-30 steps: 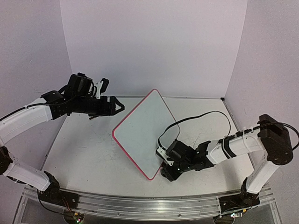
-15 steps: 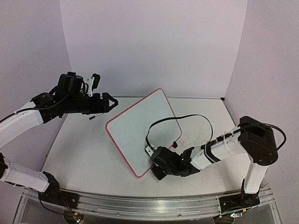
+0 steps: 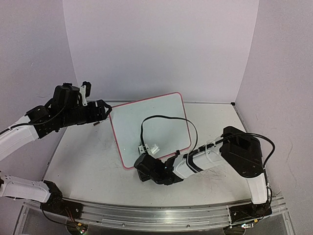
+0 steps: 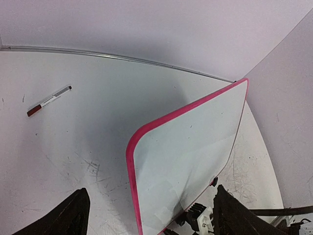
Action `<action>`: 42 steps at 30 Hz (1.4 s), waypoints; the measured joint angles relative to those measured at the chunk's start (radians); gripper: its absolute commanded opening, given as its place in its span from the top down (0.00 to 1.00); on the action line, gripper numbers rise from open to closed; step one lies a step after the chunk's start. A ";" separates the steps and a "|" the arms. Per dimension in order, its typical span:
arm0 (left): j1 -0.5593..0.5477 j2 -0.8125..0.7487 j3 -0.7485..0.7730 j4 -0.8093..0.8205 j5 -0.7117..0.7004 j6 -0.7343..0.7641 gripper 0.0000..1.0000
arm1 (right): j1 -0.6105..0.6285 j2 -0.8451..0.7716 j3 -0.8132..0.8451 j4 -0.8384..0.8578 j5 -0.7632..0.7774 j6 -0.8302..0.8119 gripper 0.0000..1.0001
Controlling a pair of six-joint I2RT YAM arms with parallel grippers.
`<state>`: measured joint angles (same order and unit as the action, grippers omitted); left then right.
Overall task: Write a sentence on the whiteboard
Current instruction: Adjust the whiteboard stand at the center of the board.
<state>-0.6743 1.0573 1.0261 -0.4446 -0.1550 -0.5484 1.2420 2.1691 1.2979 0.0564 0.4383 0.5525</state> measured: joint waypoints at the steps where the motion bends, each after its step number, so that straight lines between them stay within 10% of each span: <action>1: 0.000 0.000 -0.006 0.000 -0.002 -0.003 0.12 | 0.002 -0.003 -0.004 0.000 -0.001 0.001 0.28; 12: 0.000 0.012 -0.021 0.001 -0.028 -0.013 0.10 | -0.045 -0.510 -0.404 -0.013 -0.066 -0.076 0.23; 22: 0.000 0.059 -0.058 0.002 -0.026 -0.044 0.09 | -0.291 -0.417 -0.460 0.009 -0.177 -0.200 0.33; 42: 0.000 0.011 -0.135 0.009 -0.012 -0.106 0.10 | -0.328 -0.258 -0.421 0.236 -0.119 -0.320 1.00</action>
<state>-0.6743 1.0680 0.8913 -0.4358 -0.1672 -0.6548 0.9136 1.9114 0.8768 0.2923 0.3193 0.2327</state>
